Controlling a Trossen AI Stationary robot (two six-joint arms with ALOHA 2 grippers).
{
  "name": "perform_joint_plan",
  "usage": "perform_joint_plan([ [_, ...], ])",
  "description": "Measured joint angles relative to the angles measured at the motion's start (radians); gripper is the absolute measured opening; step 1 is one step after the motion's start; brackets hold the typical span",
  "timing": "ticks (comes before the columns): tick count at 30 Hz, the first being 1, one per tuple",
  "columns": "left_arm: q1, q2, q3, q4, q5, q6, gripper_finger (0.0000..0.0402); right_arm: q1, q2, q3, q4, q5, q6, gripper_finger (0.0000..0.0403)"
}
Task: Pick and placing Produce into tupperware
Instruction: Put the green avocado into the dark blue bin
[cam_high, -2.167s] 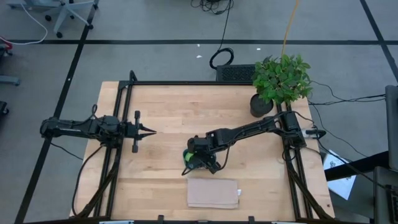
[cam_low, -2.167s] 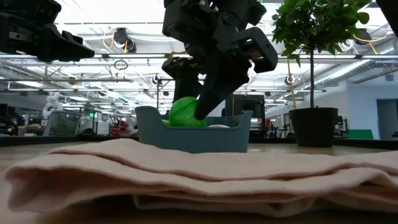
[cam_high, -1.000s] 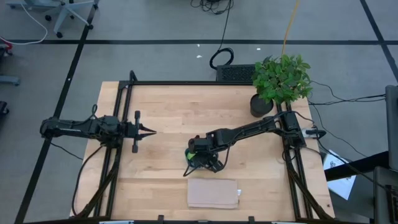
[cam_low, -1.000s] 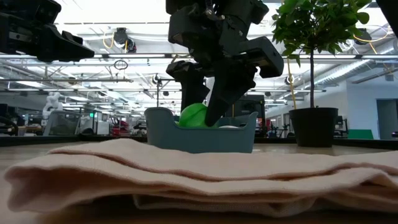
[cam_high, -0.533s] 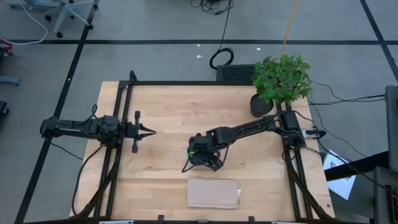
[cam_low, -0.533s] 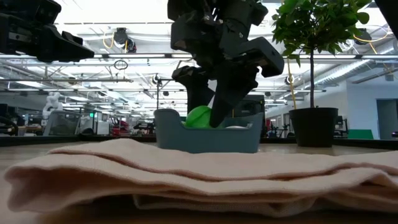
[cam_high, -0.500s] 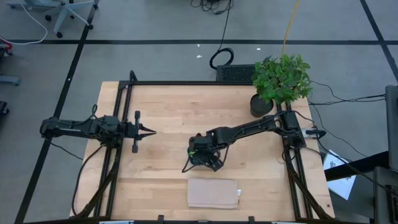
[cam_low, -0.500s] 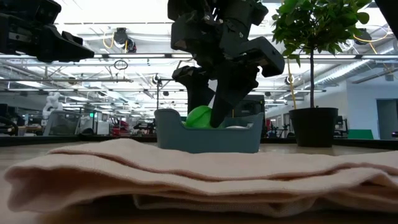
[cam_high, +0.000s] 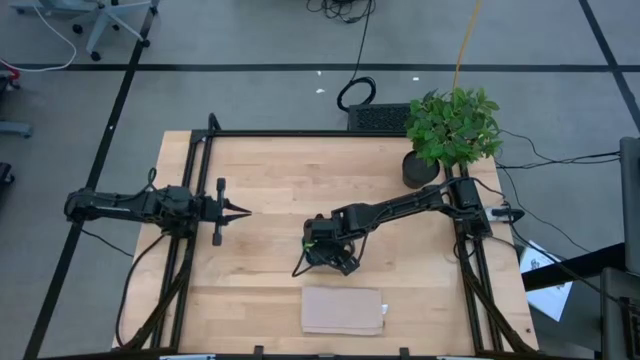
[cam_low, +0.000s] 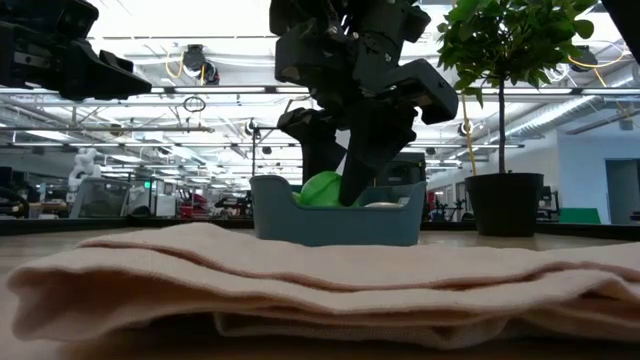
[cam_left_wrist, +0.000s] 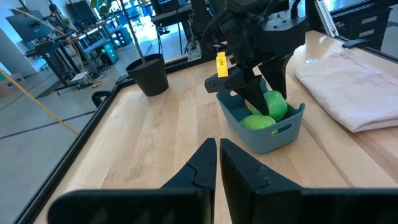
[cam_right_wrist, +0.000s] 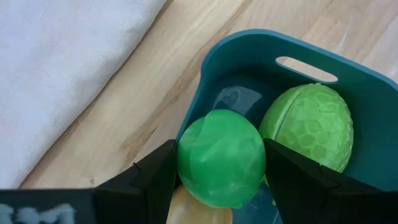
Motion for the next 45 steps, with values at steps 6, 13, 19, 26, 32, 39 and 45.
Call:
perform_joint_plan([
  [6,0.0,0.0,0.0,0.0,0.0,0.0,0.0026,0.0,0.0,0.0,0.001,0.001,-0.001,0.0212],
  [13,0.0,0.0,0.0,0.0,0.0,-0.002,0.0026,0.0,0.001,0.0,0.002,0.006,0.009,0.0218],
  [19,0.0,0.0,0.0,-0.001,0.0,-0.003,0.0026,0.0,0.002,0.0,0.002,0.007,0.021,0.0219],
  [26,0.0,0.0,0.0,0.0,0.0,-0.004,0.0026,-0.001,0.003,0.0,0.001,0.006,0.028,0.0219],
  [32,0.0,0.0,0.0,-0.001,0.0,-0.005,0.0026,-0.008,0.003,0.0,0.0,-0.021,0.054,0.022],
  [39,0.0,0.0,0.0,-0.001,0.0,-0.007,0.0026,-0.02,0.003,0.0,0.001,-0.043,0.067,0.0228],
  [45,0.0,0.0,0.0,-0.001,0.0,-0.009,0.0026,-0.027,0.003,0.0,0.0,-0.044,0.077,0.0244],
])
